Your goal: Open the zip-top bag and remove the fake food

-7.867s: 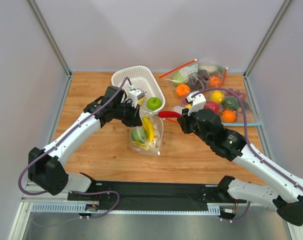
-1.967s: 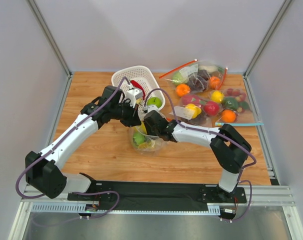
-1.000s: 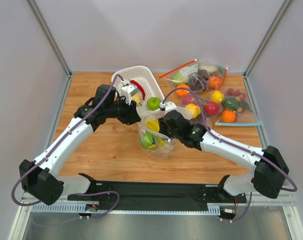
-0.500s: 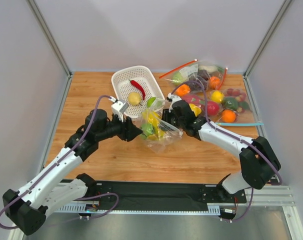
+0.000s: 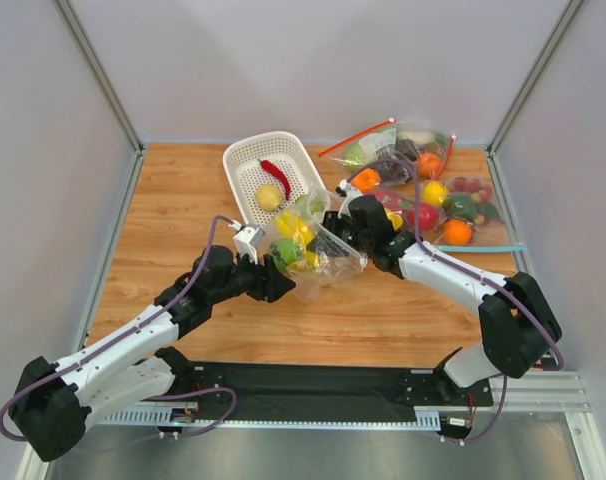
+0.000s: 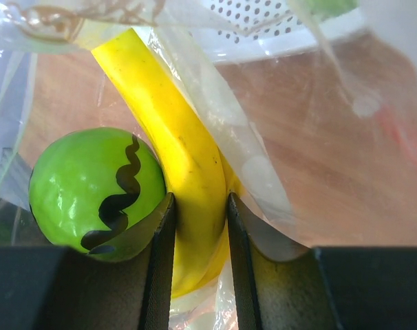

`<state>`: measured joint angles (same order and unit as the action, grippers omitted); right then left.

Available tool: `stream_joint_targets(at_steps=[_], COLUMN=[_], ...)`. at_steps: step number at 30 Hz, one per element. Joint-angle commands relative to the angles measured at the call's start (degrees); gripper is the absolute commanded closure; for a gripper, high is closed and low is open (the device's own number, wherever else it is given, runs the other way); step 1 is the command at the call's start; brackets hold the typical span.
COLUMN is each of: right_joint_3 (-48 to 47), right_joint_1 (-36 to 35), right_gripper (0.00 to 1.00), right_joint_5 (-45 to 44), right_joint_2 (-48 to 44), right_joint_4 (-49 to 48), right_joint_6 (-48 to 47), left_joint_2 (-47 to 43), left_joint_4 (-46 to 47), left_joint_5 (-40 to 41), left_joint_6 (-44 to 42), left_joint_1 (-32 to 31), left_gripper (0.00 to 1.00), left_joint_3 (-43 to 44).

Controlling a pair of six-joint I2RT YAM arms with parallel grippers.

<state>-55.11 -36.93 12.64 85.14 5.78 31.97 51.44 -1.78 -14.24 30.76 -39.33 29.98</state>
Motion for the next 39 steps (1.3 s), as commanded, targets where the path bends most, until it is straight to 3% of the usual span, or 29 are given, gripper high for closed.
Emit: stream_joint_targets(at_steps=[1,8,14,16,17,20,26,33,39], right_joint_3=[-1.05,-1.22,-0.96,-0.87,-0.70,-0.87,-1.93,-2.98,-3.77], right_joint_1=[0.19,0.28,0.19,0.19,0.19,0.19,1.33,3.61,4.23], right_gripper=[1.00,1.00,1.00,1.00,1.00,1.00,1.00,1.00,1.00], right_joint_5=[2.12,2.47,3.35,3.70,3.70,3.00,-0.42,-3.15,-1.14], right_joint_2=[0.20,0.55,0.73,0.55,0.64,0.03,-2.00,-5.42,-7.97], right_joint_4=[-4.99,-5.25,-7.54,-7.80,-7.72,-6.40,-1.66,5.38,10.03], right_joint_6=[3.27,5.21,6.79,6.97,7.14,6.36,2.93,-2.61,-5.33], left_joint_2=[0.33,1.11,2.96,3.75,3.84,3.76,-0.10,-7.32,-3.63], left_joint_4=[7.05,12.15,15.92,18.21,19.00,18.49,12.26,-0.41,-4.11], left_joint_5=[2.90,6.94,8.44,8.09,8.00,8.09,10.80,18.36,18.81], left_joint_6=[3.51,7.90,9.40,9.84,9.93,9.76,9.31,8.00,6.68], left_joint_1=[-0.92,-1.89,-2.86,-2.94,-2.94,-2.94,-2.94,-2.86,-2.77], left_gripper=[0.37,0.27,0.28,0.34,0.50,0.74,1.00,1.00,1.00], left_joint_3=[-1.32,-5.36,-6.24,-6.77,-7.21,-7.91,-9.23,-7.83,-5.72])
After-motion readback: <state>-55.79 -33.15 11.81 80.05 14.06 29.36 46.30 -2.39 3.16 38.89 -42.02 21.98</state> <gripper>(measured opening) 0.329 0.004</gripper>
